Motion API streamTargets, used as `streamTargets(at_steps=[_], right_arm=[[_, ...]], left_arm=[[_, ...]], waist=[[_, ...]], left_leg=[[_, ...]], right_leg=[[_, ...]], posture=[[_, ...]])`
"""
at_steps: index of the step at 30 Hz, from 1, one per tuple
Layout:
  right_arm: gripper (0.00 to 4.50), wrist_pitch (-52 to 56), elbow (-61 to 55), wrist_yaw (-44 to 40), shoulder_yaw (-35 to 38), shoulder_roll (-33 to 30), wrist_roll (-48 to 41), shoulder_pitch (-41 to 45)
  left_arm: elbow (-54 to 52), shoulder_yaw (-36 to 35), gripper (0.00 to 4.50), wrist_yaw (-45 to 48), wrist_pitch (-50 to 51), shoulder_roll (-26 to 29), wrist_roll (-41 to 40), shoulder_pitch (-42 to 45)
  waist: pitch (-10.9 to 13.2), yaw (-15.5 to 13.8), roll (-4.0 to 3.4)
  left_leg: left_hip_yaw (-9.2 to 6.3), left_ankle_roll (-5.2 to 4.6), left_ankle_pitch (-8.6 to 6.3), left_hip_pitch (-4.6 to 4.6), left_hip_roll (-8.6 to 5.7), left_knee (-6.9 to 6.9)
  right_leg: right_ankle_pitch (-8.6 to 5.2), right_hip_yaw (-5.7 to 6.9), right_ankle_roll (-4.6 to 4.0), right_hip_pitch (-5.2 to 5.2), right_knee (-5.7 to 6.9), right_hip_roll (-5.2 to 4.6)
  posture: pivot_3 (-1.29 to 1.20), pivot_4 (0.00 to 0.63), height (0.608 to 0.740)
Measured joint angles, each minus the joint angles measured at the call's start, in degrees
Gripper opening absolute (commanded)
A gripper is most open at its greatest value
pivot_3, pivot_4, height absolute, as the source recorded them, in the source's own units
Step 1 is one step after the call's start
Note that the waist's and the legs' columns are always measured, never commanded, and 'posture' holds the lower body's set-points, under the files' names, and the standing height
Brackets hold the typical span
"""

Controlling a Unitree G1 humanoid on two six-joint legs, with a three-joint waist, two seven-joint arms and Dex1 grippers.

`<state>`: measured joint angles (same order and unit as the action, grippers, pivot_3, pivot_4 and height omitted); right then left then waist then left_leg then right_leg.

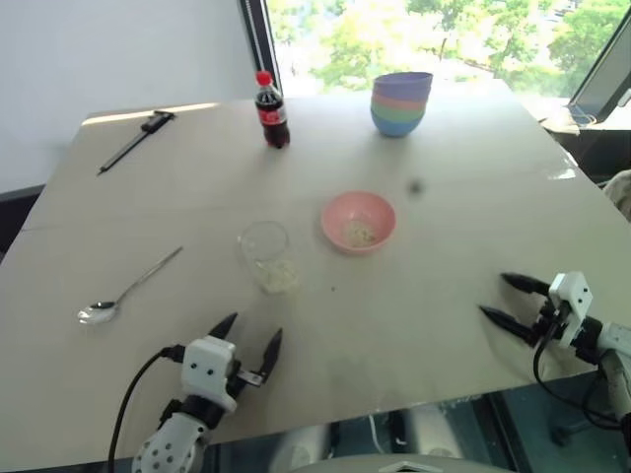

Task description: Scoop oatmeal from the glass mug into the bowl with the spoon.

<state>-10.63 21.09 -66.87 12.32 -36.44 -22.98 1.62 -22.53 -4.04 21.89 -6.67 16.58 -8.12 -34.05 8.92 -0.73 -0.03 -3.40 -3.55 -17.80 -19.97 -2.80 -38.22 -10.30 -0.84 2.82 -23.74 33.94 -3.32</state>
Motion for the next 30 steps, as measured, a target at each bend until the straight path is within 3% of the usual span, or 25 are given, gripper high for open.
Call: streamTargets(at_steps=[30], right_arm=[[4.5, 0.4, -0.9, -0.1, -0.1, 0.8, -0.1, -0.1]], left_arm=[[0.0, -0.4, 4.47, 0.4, -0.4, 0.0, -0.7, -0.7]], waist=[[0.0, 0.1, 0.0]], left_leg=[[0.01, 0.0, 0.0, 0.02, 0.0, 0.0]], right_leg=[[0.12, -0.02, -0.19, 0.0, 0.02, 0.03]], posture=[[0.0, 0.15, 0.74]])
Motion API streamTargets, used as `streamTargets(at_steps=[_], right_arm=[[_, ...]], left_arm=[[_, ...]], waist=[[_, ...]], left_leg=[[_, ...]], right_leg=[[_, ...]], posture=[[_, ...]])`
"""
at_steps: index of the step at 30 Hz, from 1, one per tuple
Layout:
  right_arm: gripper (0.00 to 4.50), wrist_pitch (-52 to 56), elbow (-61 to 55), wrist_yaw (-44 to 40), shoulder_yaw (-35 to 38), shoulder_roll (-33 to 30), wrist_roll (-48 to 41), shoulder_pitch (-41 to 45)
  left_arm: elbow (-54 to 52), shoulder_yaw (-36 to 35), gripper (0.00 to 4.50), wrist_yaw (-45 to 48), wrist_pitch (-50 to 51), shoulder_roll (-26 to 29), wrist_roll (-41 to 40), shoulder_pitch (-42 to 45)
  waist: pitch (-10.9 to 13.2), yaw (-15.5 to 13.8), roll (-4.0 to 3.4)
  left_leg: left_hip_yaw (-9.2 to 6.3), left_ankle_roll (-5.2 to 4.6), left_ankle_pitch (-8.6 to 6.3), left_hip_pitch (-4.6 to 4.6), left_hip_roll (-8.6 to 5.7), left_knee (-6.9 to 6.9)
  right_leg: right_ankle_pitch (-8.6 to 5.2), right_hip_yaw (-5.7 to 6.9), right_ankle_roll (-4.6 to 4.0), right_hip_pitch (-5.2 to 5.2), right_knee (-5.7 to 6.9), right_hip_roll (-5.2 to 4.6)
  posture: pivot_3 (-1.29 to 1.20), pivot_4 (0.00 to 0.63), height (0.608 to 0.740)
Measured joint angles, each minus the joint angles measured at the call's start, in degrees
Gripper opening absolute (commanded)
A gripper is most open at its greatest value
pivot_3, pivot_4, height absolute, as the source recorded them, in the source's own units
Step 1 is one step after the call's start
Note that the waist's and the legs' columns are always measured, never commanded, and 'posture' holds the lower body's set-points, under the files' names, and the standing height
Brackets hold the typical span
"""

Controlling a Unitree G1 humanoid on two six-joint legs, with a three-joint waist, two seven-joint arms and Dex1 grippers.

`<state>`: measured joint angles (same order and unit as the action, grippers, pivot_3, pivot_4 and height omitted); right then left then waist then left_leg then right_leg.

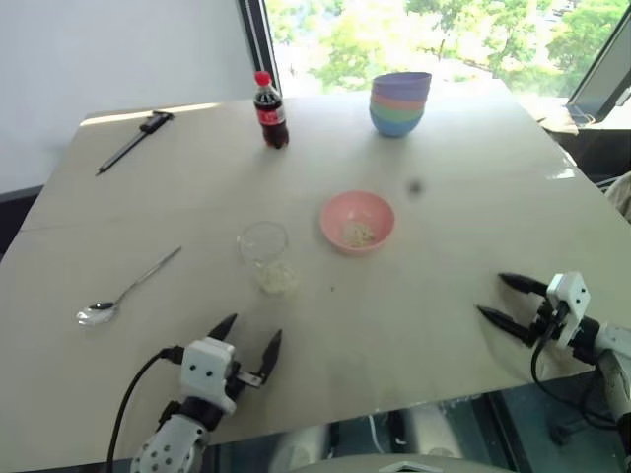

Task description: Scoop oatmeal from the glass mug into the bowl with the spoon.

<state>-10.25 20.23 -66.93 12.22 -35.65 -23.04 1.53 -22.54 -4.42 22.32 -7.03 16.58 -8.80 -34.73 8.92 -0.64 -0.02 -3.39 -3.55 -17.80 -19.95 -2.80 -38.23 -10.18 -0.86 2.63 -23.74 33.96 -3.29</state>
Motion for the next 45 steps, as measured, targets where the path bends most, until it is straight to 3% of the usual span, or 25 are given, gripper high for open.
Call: streamTargets(at_steps=[4, 7, 19, 25, 30, 38, 42, 45], right_arm=[[4.5, 2.3, -2.1, -0.1, -0.6, 0.5, -0.5, -0.1], [4.5, 5.7, -6.7, -1.0, -2.9, 0.6, -1.4, -0.8], [4.5, 22.3, -38.2, 0.7, -12.1, 1.2, -9.4, -2.3], [4.5, 25.9, -44.4, 1.4, -14.1, -0.2, -10.4, 0.0], [4.5, 26.1, -44.5, 2.4, -14.0, -0.2, -10.1, -0.6], [4.5, 25.1, -44.5, 4.1, -14.0, 0.2, -9.1, -1.5], [4.5, 25.0, -44.5, 5.2, -14.0, 0.6, -8.9, -1.5], [4.5, 25.0, -44.5, 6.2, -14.0, 0.6, -8.7, -1.5]], left_arm=[[0.0, -2.0, 4.47, 1.1, 1.1, 0.4, -3.3, -0.5], [1.3, -7.5, 4.47, 2.6, 3.3, 2.9, -8.1, -0.1], [14.5, -26.9, 4.47, 11.4, 10.9, 20.0, -17.4, 10.4], [25.9, -26.8, 4.47, 16.7, 15.2, 29.5, -15.2, 18.0], [34.2, -26.4, 4.47, 19.0, 15.0, 32.9, -12.5, 23.6], [53.9, -17.2, 4.47, 29.0, 14.4, 40.6, -7.4, 38.3], [62.3, -13.5, 3.37, 34.7, 12.3, 42.3, -5.6, 43.2], [65.8, -12.8, 2.13, 37.7, 11.6, 42.5, -5.5, 44.9]], waist=[[0.0, 0.1, 0.02], [0.2, 0.0, 0.01], [0.4, -0.1, 0.02], [0.4, -0.1, 0.14], [0.3, -0.1, 0.27], [0.3, -0.1, 0.26], [0.2, 0.1, -0.03], [0.1, 0.3, -0.12]], left_leg=[[0.0, 0.0, 0.0, 0.0, 0.05, 0.0], [-0.06, 0.0, 0.0, -0.01, 0.11, -0.01], [-0.06, 0.07, 0.02, -0.11, -0.07, -0.09], [-0.12, 0.33, 0.15, -0.27, -0.11, -0.09], [-0.11, 0.55, 0.26, -0.84, -0.12, -0.11], [-0.09, 0.63, 0.32, -0.75, -0.24, -0.13], [-0.05, 0.56, 0.31, -0.63, -0.23, -0.14], [-0.02, 0.57, 0.33, -0.54, -0.12, -0.14]], right_leg=[[-0.01, 0.01, 0.0, -0.02, 0.03, 0.05], [-0.11, 0.07, 0.17, -0.06, 0.11, 0.12], [0.06, 0.31, 0.02, -0.17, 0.1, 0.0], [0.17, 0.42, 0.18, -0.33, 0.1, 0.01], [0.2, 0.39, 0.16, -0.9, 0.18, 0.01], [0.2, 0.36, 0.13, -1.07, 0.77, -0.08], [0.2, 0.28, 0.13, -1.06, 0.93, -0.04], [0.2, 0.24, 0.13, -1.06, 1.01, 0.08]], posture=[[0.0, 0.15, 0.74], [0.0, 0.15, 0.74], [0.0, 0.15, 0.74], [0.0, 0.15, 0.74], [0.0, 0.15, 0.74], [0.0, 0.15, 0.74], [0.0, 0.15, 0.74], [0.0, 0.15, 0.74]])
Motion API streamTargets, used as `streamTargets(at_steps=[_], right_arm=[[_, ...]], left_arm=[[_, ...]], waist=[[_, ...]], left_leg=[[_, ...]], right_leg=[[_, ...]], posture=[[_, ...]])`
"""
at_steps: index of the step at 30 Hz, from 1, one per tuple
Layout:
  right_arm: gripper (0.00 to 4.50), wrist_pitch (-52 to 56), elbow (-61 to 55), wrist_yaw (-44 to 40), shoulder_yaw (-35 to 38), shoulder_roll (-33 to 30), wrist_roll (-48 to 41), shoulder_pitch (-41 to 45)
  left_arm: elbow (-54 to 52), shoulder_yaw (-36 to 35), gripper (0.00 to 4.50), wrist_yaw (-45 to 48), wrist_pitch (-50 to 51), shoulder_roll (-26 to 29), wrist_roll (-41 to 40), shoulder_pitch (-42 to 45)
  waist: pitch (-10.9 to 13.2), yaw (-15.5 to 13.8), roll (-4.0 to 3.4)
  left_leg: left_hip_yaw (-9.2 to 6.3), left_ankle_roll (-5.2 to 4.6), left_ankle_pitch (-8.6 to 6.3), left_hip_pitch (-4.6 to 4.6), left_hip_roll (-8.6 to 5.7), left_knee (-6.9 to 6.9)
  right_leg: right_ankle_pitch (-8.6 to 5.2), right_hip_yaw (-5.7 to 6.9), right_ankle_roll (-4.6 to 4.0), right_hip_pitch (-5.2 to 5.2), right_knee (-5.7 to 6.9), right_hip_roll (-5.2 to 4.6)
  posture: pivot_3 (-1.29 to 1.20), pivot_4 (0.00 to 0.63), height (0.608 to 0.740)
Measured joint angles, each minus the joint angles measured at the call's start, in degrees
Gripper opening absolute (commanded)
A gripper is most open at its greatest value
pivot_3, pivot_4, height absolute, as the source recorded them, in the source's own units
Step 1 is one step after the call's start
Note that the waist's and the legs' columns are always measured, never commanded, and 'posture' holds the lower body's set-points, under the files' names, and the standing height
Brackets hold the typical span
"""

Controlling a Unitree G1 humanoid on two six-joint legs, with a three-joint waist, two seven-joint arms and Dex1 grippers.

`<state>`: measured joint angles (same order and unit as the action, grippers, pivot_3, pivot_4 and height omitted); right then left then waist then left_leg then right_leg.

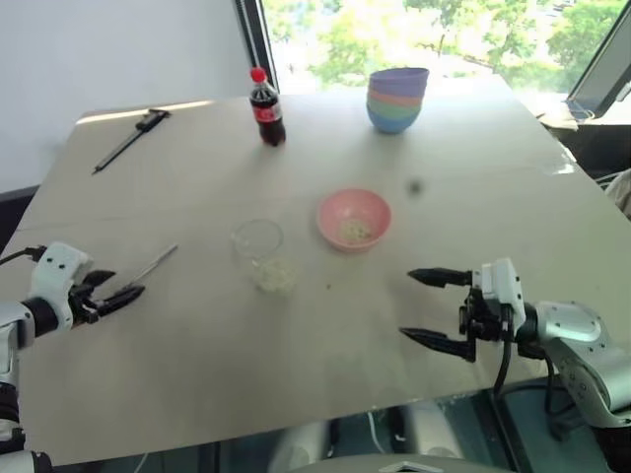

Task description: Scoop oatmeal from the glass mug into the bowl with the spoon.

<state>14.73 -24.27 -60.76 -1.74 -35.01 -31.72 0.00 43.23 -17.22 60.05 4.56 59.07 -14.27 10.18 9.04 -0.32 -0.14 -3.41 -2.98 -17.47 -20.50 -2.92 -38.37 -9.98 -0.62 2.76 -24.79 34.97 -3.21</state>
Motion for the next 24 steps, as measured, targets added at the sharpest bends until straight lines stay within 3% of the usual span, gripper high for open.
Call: streamTargets(at_steps=[4, 5, 14, 18, 21, 24], right_arm=[[4.5, 0.0, 0.0, 1.0, 0.2, 0.0, 0.0, -0.4], [4.5, 0.0, 0.0, 1.1, 0.2, 0.0, 0.0, -0.6], [4.5, 0.0, 0.8, 0.8, 0.2, -0.1, 0.0, 1.3], [4.5, 0.3, 3.1, 0.6, 0.0, 0.0, 0.1, 4.5], [4.5, 2.1, 4.5, 1.6, 0.0, 0.9, -0.1, 7.9], [4.5, 3.7, 5.2, 2.9, 0.0, 1.9, -0.3, 10.5]], left_arm=[[1.2, -0.4, 0.23, 2.4, 0.2, 0.0, -0.8, -0.4], [1.2, -0.6, 0.05, 2.4, 0.2, 0.0, -0.8, -0.7], [-3.8, -6.0, 0.05, -3.6, 2.7, -3.9, -4.4, -4.0], [-13.0, -9.3, 0.05, -9.6, 3.1, -7.5, -6.2, -4.2], [-21.1, -10.0, 0.05, -14.9, 3.4, -8.4, -6.8, 0.4], [-28.3, -10.2, 0.05, -18.1, 3.6, -8.4, -7.3, 5.6]], waist=[[0.0, 0.7, -0.04], [0.0, 0.9, -0.04], [0.0, 1.0, 0.09], [0.2, 0.6, 0.61], [0.2, -0.1, 1.08], [0.2, -0.4, 1.11]], left_leg=[[0.02, 0.01, 0.01, 0.12, 0.08, 0.0], [0.05, 0.01, 0.01, 0.16, 0.09, 0.0], [0.17, 0.01, 0.0, 0.28, 0.07, -0.05], [-0.04, 0.05, 0.01, 0.06, 0.07, -0.2], [-0.14, 0.34, 0.16, -0.41, 0.03, -0.35], [-0.06, 0.36, 0.17, -0.47, -0.04, -0.34]], right_leg=[[0.0, -0.07, -0.03, 0.02, 0.15, 0.06], [-0.01, -0.11, -0.05, 0.02, 0.22, 0.06], [-0.04, -0.24, -0.1, 0.01, 0.48, 0.01], [-0.01, -0.21, -0.14, -0.05, 0.47, -0.06], [0.11, -0.16, -0.29, -0.36, 0.46, -0.07], [0.11, -0.19, -0.29, -0.43, 0.44, -0.15]], posture=[[0.0, 0.15, 0.74], [0.0, 0.15, 0.74], [0.0, 0.15, 0.74], [0.0, 0.15, 0.74], [0.0, 0.15, 0.74], [0.0, 0.15, 0.74]])
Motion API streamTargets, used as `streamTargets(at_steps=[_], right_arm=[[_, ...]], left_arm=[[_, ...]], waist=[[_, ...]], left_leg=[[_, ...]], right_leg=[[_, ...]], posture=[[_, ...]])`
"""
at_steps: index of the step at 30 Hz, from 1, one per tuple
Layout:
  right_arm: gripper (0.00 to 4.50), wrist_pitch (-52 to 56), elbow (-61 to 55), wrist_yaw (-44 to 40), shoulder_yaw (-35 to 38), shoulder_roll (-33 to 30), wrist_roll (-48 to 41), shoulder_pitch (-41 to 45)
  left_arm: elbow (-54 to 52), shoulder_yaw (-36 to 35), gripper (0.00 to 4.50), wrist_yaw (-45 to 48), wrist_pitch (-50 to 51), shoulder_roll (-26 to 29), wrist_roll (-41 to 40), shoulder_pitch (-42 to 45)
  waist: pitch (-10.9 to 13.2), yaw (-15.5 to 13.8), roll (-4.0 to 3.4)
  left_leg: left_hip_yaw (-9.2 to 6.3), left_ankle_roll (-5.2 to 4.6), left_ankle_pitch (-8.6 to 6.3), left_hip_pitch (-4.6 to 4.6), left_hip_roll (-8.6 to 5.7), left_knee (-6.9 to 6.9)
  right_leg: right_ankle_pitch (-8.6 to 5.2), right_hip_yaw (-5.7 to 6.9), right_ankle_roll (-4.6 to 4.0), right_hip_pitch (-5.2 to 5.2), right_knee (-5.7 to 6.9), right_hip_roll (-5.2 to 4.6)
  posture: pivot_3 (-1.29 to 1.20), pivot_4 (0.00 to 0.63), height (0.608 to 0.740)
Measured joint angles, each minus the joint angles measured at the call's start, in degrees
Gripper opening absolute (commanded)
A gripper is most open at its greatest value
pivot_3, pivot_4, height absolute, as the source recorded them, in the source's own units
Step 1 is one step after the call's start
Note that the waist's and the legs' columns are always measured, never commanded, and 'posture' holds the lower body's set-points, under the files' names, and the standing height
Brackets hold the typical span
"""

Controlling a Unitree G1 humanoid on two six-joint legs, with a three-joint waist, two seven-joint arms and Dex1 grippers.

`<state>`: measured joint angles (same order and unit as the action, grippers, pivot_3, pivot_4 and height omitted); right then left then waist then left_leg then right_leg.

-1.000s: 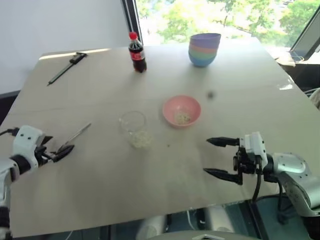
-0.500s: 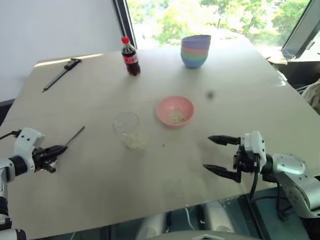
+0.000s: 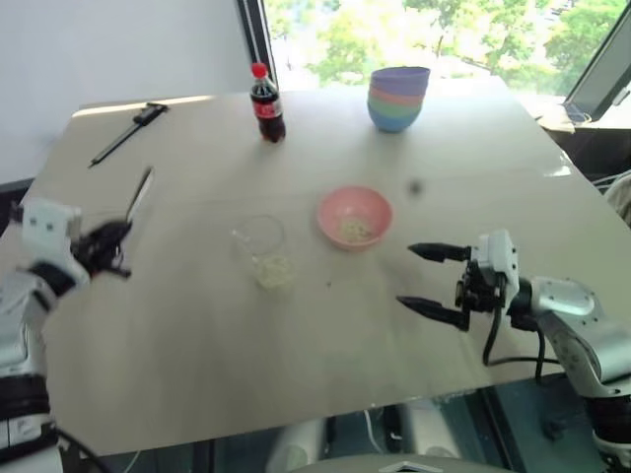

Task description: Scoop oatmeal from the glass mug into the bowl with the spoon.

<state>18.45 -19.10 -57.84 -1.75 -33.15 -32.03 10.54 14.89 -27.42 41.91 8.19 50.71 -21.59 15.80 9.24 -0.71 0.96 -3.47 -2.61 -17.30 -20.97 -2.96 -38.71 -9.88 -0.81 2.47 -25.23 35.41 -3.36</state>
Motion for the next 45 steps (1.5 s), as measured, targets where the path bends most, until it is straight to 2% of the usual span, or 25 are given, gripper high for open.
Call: streamTargets(at_steps=[4, 6, 12, 16, 17, 22, 31, 40, 45], right_arm=[[4.5, 4.2, 1.2, 3.5, 0.6, 0.6, -0.7, 2.4], [4.5, 8.0, 2.2, 7.2, 2.5, 1.6, -2.5, 6.1], [4.5, 20.8, 2.2, 18.7, 8.0, 4.9, -12.5, 19.7], [4.5, 30.2, 2.1, 28.3, 8.9, 9.2, -19.2, 27.3], [4.5, 30.8, 2.1, 29.1, 8.9, 9.4, -19.7, 27.7], [4.5, 34.1, 5.7, 41.3, 11.8, 18.6, -25.1, 36.1], [4.5, 36.4, 6.7, 46.4, 13.3, 23.1, -33.9, 41.2], [4.5, 35.6, 6.9, 46.8, 10.6, 26.5, -34.6, 41.5], [2.36, 34.9, 7.4, 46.6, 10.6, 26.4, -34.4, 41.5]], left_arm=[[-5.5, 1.8, 0.05, -2.9, 0.8, -0.6, 0.2, 6.3], [-9.7, 5.2, 0.05, -3.4, 1.5, -1.5, 0.1, 10.4], [-20.4, 14.2, 0.05, -1.7, 5.1, -4.2, -1.1, 18.3], [-25.1, 19.2, 0.05, 0.7, 7.6, -5.7, -1.7, 21.6], [-25.5, 19.4, 0.05, 0.9, 7.8, -5.9, -1.7, 21.7], [-29.1, 23.8, 0.05, 3.7, 9.3, -6.8, -1.7, 22.6], [-31.3, 24.7, 0.05, 6.0, 11.6, -6.9, -2.0, 22.6], [-31.4, 25.7, 0.05, 6.8, 12.9, -7.6, -2.1, 22.6], [-32.4, 25.7, 0.0, 6.8, 13.9, -7.6, -2.1, 22.8]], waist=[[0.0, 0.0, 0.01], [0.0, 0.0, 0.0], [0.0, 0.4, -0.01], [0.0, 0.9, -0.02], [0.0, 1.0, -0.02], [0.0, 1.6, -0.05], [0.1, 1.7, -0.11], [0.1, 1.7, -0.12], [0.1, 1.8, -0.12]], left_leg=[[0.09, 0.0, 0.01, -0.39, -0.04, 0.0], [-0.02, 0.05, 0.05, -0.9, -0.05, -0.45], [0.01, 0.06, 0.06, -0.87, -0.05, -0.49], [0.03, 0.06, 0.07, -0.89, -0.04, -0.49], [0.04, 0.06, 0.07, -0.9, -0.05, -0.49], [0.09, 0.06, 0.08, -0.89, -0.05, -0.51], [0.11, 0.05, 0.09, -0.89, -0.06, -0.51], [0.11, 0.05, 0.09, -0.89, -0.07, -0.52], [0.12, 0.05, 0.09, -0.89, -0.07, -0.52]], right_leg=[[0.01, 0.05, 0.01, -0.41, 0.01, 0.01], [0.02, 0.11, 0.01, -0.82, 0.23, 0.02], [0.02, 0.07, 0.0, -0.83, 0.35, 0.05], [0.02, 0.06, -0.01, -0.86, 0.36, 0.09], [0.02, 0.06, -0.01, -0.86, 0.35, 0.1], [0.02, 0.03, 0.0, -0.91, 0.45, 0.19], [0.02, 0.04, 0.0, -0.93, 0.47, 0.36], [0.02, 0.05, 0.0, -0.93, 0.48, 0.38], [0.02, 0.05, 0.0, -0.93, 0.48, 0.38]], posture=[[0.0, 0.15, 0.74], [0.0, 0.15, 0.74], [0.0, 0.15, 0.74], [0.0, 0.15, 0.74], [0.0, 0.15, 0.74], [0.0, 0.15, 0.74], [0.0, 0.15, 0.74], [0.0, 0.15, 0.74], [0.0, 0.15, 0.74]])
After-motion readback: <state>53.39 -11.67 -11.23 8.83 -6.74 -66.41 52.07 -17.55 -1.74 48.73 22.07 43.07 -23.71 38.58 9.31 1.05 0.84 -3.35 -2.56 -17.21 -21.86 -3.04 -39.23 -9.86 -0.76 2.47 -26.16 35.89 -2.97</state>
